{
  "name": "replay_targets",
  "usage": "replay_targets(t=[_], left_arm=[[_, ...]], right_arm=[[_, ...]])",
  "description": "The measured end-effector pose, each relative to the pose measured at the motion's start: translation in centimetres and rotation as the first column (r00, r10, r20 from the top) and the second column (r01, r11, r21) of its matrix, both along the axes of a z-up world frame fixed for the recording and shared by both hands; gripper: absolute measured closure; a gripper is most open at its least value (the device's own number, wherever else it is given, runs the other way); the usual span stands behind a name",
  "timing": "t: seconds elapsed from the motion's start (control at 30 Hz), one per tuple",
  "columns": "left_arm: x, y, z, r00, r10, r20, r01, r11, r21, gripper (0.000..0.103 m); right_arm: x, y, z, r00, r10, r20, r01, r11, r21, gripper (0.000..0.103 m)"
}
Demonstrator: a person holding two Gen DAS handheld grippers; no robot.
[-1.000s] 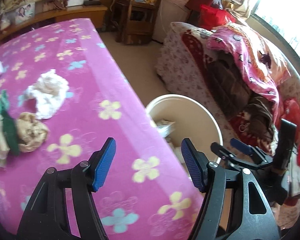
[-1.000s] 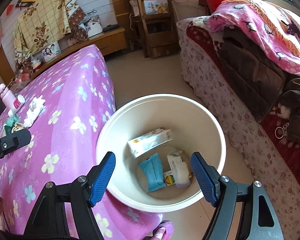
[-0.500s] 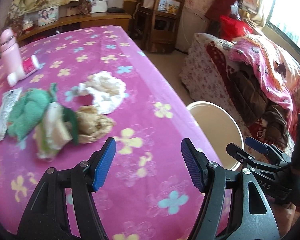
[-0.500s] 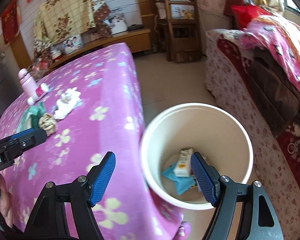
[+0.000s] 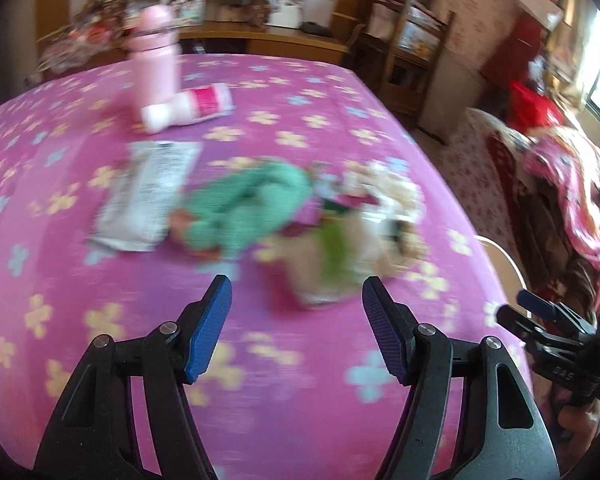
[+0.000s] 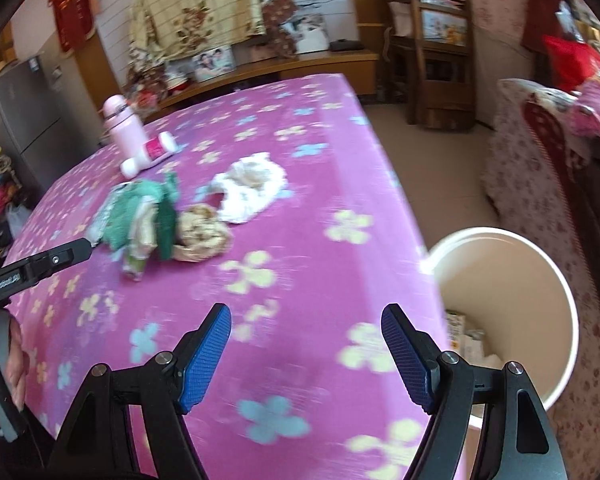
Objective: Collect trash
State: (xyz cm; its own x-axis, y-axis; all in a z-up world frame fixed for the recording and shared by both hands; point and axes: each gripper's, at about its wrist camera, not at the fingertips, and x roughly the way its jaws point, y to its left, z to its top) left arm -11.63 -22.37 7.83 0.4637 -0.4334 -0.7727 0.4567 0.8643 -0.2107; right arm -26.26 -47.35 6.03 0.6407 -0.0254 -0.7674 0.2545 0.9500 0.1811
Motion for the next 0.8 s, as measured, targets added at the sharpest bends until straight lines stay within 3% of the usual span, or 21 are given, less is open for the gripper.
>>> replay_targets(t=[0.27,0.37,0.57,0.8], left_arm=[[5.4,6.8,-1.5,0.993,0.113,-0.033,-0.112,0.993,0.026,0.036],[7.7,8.2,-2.0,0.989,0.144,-0.042,-0.143,0.990,0.018,0.036],[12.0,7.8,-3.6,0.984,0.158,-0.084,-0.156,0.987,0.030,0.036],[15.4,5.8,-5.2,0.981,0.173,-0.088,-0.169,0.984,0.055,0.036]], right_arm=[[4.5,5.7,0.8,0.987,0.158,0.037,-0.159,0.986,0.049,0.028],[5.9,7.5,1.0,0.976,0.212,0.051,-0.215,0.974,0.074,0.039],[7.8,10.5,-0.1,0.961,0.274,0.026,-0.276,0.957,0.088,0.042],[9.0,11.1,-2.0,0.969,0.247,0.013,-0.246,0.959,0.137,0.042]])
